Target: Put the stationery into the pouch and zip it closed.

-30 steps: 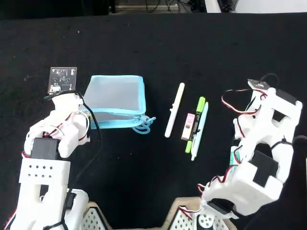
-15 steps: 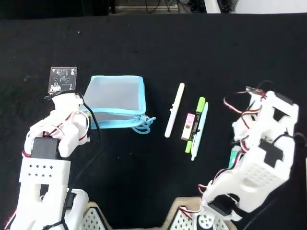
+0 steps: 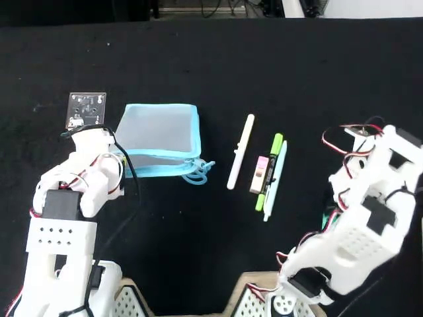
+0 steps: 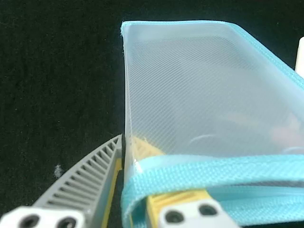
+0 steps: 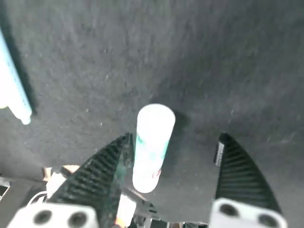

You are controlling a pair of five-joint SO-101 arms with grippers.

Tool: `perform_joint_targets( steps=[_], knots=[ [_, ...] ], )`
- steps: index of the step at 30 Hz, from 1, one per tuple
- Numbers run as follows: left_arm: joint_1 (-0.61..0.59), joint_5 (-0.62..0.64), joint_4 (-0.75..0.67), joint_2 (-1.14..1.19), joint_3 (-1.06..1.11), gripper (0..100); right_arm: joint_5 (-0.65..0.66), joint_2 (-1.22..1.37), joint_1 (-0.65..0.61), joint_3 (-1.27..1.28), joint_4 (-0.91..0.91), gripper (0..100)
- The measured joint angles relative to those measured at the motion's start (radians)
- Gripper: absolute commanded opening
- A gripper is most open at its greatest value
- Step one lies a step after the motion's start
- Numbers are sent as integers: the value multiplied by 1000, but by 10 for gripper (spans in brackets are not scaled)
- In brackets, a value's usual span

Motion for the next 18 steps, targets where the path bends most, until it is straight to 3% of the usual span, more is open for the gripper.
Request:
perform_joint_targets(
  steps=[8, 12, 18],
  knots=[
    [0, 0, 0, 0, 0, 33, -28, -155, -35, 276, -160, 261],
    [0, 0, 0, 0, 0, 33, -107, -175, -109, 282, -201, 186],
    [0, 0, 0, 0, 0, 33, -176, -175, -153, 235, -203, 216]
  ],
)
